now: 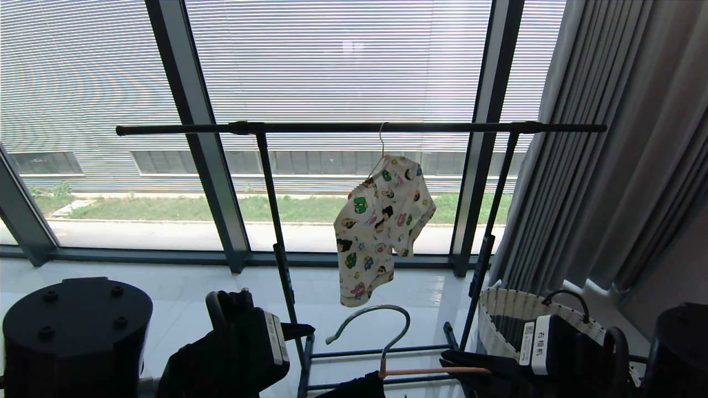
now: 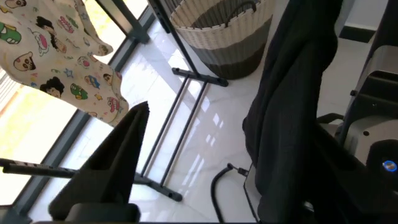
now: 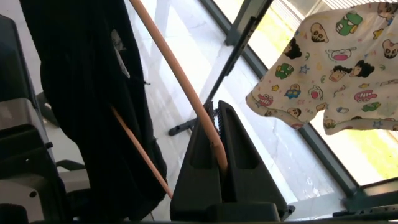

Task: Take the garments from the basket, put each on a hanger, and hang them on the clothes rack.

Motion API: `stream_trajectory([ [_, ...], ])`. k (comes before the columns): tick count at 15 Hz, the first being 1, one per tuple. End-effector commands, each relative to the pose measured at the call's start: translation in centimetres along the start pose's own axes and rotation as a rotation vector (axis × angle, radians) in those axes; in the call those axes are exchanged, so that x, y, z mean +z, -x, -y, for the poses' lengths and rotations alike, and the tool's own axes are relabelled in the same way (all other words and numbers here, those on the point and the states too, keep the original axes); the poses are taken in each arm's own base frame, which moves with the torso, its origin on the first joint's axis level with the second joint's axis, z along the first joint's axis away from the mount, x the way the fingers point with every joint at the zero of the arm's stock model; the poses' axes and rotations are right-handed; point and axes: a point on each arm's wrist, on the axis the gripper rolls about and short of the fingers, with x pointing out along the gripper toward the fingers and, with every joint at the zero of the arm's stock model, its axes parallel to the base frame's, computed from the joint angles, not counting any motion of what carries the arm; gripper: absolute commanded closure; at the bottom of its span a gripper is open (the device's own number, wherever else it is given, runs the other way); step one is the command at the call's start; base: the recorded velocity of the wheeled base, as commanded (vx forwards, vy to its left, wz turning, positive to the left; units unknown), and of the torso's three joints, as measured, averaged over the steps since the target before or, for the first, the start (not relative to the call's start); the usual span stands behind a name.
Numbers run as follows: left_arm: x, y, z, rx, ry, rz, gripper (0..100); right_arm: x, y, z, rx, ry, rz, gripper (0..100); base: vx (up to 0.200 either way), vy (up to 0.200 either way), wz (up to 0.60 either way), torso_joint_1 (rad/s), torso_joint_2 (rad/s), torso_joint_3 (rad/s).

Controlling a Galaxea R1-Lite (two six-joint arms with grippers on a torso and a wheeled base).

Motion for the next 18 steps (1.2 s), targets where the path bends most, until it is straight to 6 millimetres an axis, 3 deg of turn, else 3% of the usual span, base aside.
stream_trajectory([
  [1,-0.2,-0.4,0.1,-0.009,0.001,-0.017,100,0.2,0.1,-0.3,0.013,0.004,0.010,100,0.000,0.000,0.00,0.000,0.00,0.000],
  [7,-0.4,-0.6,0.1,-0.010,0.005,-0.028,100,0.3,0.3,-0.6,0.022,0.009,0.016,100,0.000,0.000,0.00,0.000,0.00,0.000],
  [8,-0.4,-0.6,0.0,-0.006,0.006,-0.030,100,0.2,0.3,-0.6,0.015,0.010,0.011,0,0.000,0.000,0.00,0.000,0.00,0.000],
  [14,-1.9,-0.3,-0.7,0.109,0.024,-0.111,100,0.1,0.4,-0.4,-0.106,0.009,-0.015,0,0.000,0.000,0.00,0.000,0.00,0.000],
  [18,-1.7,0.1,-3.3,0.274,0.057,-0.029,100,-0.4,0.1,-0.6,-0.090,0.000,-0.041,0,0.000,0.000,0.00,0.000,0.00,0.000],
])
